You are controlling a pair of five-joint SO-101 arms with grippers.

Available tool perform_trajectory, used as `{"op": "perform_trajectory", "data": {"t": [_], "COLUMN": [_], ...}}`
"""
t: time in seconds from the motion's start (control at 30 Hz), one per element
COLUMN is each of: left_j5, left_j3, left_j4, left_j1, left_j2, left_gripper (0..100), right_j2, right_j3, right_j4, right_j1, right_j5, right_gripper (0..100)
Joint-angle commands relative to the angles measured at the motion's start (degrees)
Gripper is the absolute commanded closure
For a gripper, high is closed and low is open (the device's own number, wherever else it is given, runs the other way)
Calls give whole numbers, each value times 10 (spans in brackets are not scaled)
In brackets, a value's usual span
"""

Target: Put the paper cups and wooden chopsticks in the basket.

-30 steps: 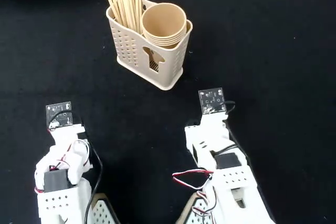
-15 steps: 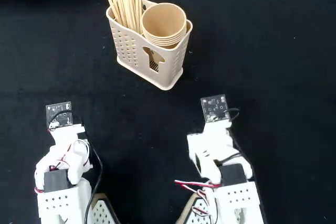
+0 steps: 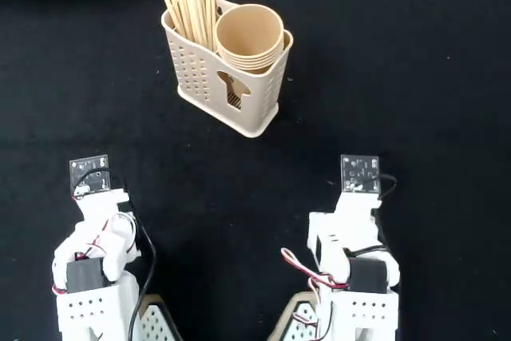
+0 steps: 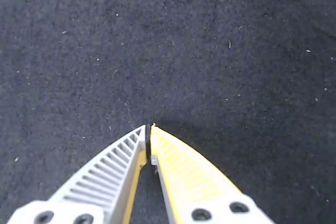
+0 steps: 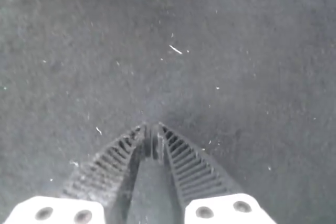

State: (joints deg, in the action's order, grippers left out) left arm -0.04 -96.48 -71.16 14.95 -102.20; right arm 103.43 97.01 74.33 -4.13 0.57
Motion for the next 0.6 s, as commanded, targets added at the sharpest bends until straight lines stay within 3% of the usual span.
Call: {"op": "perform_trajectory", "data": {"t": [0.0,0.57], "left_j5": [3,3], "left_j3": [-9,-8], "left_j4": [-7,-7], "left_j1": [3,-1], "left_j2": [-1,-25], "left_gripper": [968,968], "right_j2": [45,45], "right_j3": [-5,-5], "right_j4": [2,2], "right_j1": [-8,-8], "right_j5": [-4,-4], "right_gripper": [959,959]}}
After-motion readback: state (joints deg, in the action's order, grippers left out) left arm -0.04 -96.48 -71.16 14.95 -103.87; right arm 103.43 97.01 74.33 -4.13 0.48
